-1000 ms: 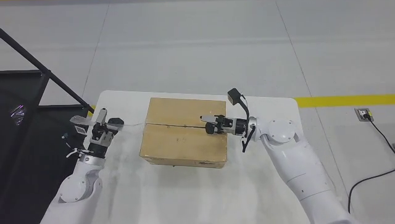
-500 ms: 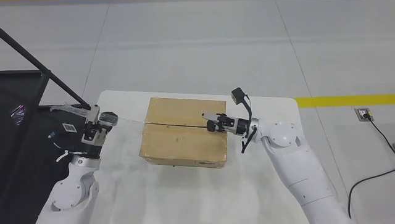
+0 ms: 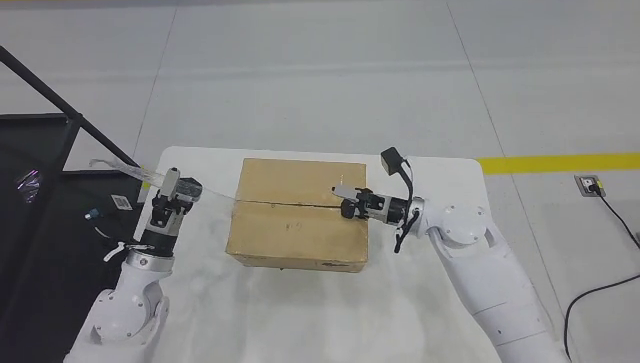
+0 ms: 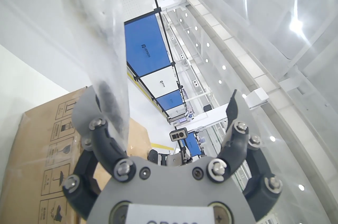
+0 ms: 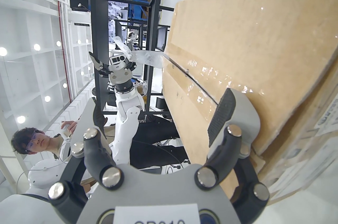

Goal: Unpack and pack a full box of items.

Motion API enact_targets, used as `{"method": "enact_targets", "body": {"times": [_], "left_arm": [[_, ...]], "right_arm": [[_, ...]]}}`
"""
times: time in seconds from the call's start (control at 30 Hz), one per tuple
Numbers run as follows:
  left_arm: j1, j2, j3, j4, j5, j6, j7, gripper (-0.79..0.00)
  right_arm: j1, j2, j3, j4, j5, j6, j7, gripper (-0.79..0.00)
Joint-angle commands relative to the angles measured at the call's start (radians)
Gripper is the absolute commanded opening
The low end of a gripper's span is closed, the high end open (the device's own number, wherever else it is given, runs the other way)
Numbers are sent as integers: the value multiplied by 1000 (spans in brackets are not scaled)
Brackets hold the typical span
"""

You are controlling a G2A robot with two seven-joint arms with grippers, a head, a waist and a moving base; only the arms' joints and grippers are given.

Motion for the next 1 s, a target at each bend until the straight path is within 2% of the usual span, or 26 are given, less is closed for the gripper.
{"method": "enact_targets", "body": {"times": [0.0, 0.57, 0.97], "left_arm": [[-6, -3, 13, -6, 21, 10, 8, 0], [-44, -29, 131, -47, 317, 120, 117, 0], [-113, -51, 237, 3, 427, 176, 89, 0]], "right_arm": [[8, -2, -12, 17, -6, 11, -17, 0], [15, -3, -39, 60, 21, -30, -24, 0], [9, 2, -43, 57, 27, -32, -23, 0]]}}
